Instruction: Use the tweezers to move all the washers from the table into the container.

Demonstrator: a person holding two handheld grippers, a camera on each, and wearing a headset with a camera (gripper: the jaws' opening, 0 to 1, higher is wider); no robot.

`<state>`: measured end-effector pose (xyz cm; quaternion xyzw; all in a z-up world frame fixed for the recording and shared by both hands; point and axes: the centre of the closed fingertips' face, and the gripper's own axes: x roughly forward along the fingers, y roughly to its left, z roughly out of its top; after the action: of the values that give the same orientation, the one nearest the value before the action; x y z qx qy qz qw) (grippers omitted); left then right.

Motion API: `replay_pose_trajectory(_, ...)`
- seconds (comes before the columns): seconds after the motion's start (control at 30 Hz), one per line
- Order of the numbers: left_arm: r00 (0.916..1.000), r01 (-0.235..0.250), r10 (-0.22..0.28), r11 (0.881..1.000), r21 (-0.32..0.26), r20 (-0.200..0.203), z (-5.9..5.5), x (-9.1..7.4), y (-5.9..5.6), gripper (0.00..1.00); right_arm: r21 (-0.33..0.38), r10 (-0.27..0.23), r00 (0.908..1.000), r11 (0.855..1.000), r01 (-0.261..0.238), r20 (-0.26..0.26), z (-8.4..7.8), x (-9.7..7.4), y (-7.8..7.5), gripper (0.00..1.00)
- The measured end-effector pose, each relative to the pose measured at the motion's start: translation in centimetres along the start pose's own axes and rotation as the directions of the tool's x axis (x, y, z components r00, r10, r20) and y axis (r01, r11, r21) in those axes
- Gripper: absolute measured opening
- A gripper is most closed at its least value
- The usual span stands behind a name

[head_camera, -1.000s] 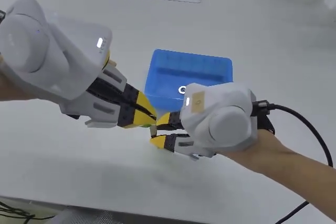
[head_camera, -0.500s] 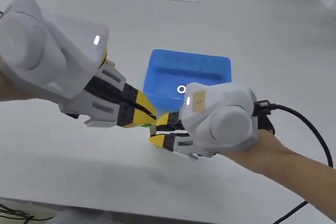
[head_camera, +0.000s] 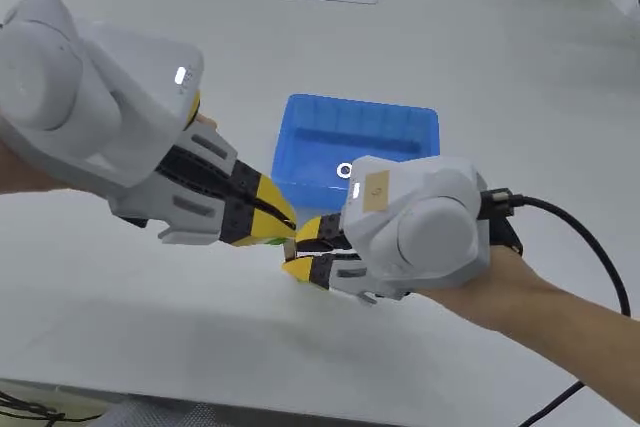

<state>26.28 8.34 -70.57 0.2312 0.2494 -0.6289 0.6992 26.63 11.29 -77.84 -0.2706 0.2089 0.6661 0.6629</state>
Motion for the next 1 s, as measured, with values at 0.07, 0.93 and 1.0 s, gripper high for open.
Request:
replay_pose_trajectory(0.07, 1.0, 0.001, -0.001, 1.0, -0.001, 0.002, 0.1, -0.1, -0.1, 0.05, -0.003, 0.0, 1.0, 1.0, 0.0, 0.002, 0.1, -0.1, 0.0, 0.1)
replay_pose_trajectory(0.93, 0.9997, -0.024, 0.022, 0.992, 0.125, 0.012, 5.6, -2.8, 1.4, 0.05, -0.068, -0.109, 0.9928, 0.991, 0.112, 0.049, 3.8, -4.8, -3.0, 0.1)
replay_pose_trajectory(1.0, 0.9997, -0.025, 0.024, 0.991, 0.132, 0.011, 6.0, -3.0, 1.7, 0.05, -0.075, -0.118, 0.9915, 0.99, 0.122, 0.054, 4.0, -5.1, -3.3, 0.1)
